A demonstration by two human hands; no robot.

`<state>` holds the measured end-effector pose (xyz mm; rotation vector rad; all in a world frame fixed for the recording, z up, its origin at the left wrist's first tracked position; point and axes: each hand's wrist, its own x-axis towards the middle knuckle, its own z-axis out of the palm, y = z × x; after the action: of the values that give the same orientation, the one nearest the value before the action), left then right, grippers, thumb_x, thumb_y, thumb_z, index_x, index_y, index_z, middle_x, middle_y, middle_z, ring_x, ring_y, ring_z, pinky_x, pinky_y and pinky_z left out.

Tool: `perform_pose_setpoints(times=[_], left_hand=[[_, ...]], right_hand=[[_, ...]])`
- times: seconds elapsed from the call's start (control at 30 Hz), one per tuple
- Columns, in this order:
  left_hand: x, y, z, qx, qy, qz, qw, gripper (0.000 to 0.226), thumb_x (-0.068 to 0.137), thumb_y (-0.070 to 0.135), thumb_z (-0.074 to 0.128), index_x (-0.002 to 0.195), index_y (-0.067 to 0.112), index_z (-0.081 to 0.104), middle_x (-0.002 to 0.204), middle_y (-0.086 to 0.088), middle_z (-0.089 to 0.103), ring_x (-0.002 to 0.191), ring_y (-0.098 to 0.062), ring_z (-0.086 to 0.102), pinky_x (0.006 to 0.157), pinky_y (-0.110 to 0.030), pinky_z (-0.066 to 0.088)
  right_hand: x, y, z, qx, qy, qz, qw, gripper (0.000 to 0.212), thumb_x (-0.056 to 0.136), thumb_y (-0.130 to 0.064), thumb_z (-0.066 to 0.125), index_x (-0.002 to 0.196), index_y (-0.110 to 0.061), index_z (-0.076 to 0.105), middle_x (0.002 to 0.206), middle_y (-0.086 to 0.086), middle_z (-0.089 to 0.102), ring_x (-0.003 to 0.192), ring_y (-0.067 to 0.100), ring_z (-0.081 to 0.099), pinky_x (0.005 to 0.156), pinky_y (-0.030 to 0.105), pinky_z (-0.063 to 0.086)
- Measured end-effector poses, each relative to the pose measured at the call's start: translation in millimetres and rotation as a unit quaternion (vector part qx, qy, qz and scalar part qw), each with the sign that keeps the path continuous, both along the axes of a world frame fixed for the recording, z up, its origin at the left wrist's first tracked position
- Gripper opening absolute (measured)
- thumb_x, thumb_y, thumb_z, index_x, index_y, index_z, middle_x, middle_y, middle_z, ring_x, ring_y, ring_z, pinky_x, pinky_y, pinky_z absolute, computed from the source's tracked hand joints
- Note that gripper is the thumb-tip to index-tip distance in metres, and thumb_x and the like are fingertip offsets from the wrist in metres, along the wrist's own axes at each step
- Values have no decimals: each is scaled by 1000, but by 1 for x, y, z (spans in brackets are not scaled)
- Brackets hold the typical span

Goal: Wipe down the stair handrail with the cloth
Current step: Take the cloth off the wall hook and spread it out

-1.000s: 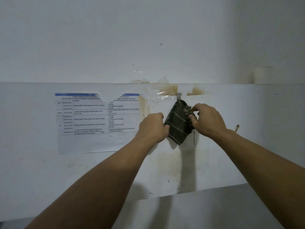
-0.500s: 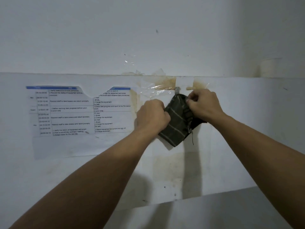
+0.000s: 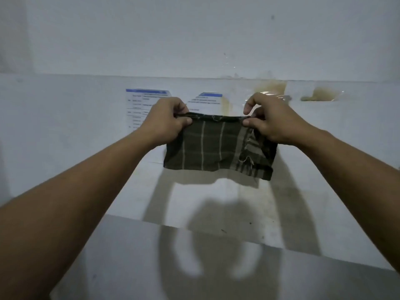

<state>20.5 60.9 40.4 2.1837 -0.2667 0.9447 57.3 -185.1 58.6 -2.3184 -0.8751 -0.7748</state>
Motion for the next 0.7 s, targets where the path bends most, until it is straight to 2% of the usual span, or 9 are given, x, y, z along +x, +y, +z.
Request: perform_pose_setpoints(times=[0.1, 0.17, 0.27, 0.37, 0.47, 0.57, 0.6, 0.7], left_hand=[[-32, 47, -22, -19, 65, 21, 997, 12, 84, 8, 65, 88, 13, 54, 101, -9, 65, 90, -24, 62, 71, -34, 53], [-56, 78, -35, -26, 103, 41, 994, 14, 85, 3, 62, 93, 8, 52, 100, -9, 66, 86, -22, 62, 65, -29, 53], [-96, 119, -51, -32, 147, 74, 986, 15, 84, -4, 59, 88, 7, 51, 89, -10, 67, 75, -23, 58, 60, -27, 45], [-137, 160, -66, -51, 166, 114, 978, 14, 83, -8, 57, 84, 4, 52, 85, -18, 65, 72, -24, 56, 58, -30, 43], [-182, 201, -76, -72, 174, 162, 969, 17, 84, -8, 56, 80, 9, 59, 80, -11, 66, 73, -22, 59, 56, -26, 46], [-228, 239, -81, -98, 176, 222, 954, 19, 85, -7, 56, 81, 8, 65, 75, -6, 66, 69, -18, 62, 51, -20, 48], [-243, 252, -81, -105, 175, 245, 948, 17, 85, -7, 57, 82, 7, 67, 76, -6, 67, 69, -17, 62, 51, -20, 48], [-291, 290, -85, -128, 178, 305, 927, 18, 85, -8, 56, 85, 5, 69, 78, -7, 67, 72, -18, 62, 55, -21, 50]], right_hand=[[3, 39, -15, -14, 116, 101, 988, 25, 83, -7, 72, 100, -14, 55, 74, 3, 68, 67, 17, 62, 59, 25, 46], [5, 70, -26, -34, 162, 150, 975, 28, 79, -2, 73, 101, -13, 60, 76, 5, 69, 71, 19, 64, 63, 29, 50], [2, 122, -47, -60, 180, 207, 960, 21, 78, -2, 69, 94, -16, 68, 81, 2, 70, 77, 16, 65, 69, 28, 50], [-10, 181, -68, -65, 189, 265, 943, 17, 79, -5, 63, 89, -18, 67, 85, 6, 71, 79, 20, 67, 67, 31, 52], [-28, 241, -84, -57, 187, 327, 925, 21, 80, -3, 58, 86, -23, 63, 84, 4, 70, 77, 22, 65, 66, 38, 54], [-52, 303, -95, -61, 191, 389, 899, 28, 79, 1, 54, 81, -24, 65, 86, 1, 69, 84, 22, 65, 67, 36, 54], [-61, 324, -97, -60, 198, 407, 890, 30, 79, 3, 52, 81, -23, 68, 85, 1, 69, 82, 19, 64, 66, 36, 54], [-93, 384, -102, -63, 240, 452, 857, 32, 82, 8, 50, 82, -13, 74, 70, -3, 69, 57, 5, 59, 49, 22, 44]])
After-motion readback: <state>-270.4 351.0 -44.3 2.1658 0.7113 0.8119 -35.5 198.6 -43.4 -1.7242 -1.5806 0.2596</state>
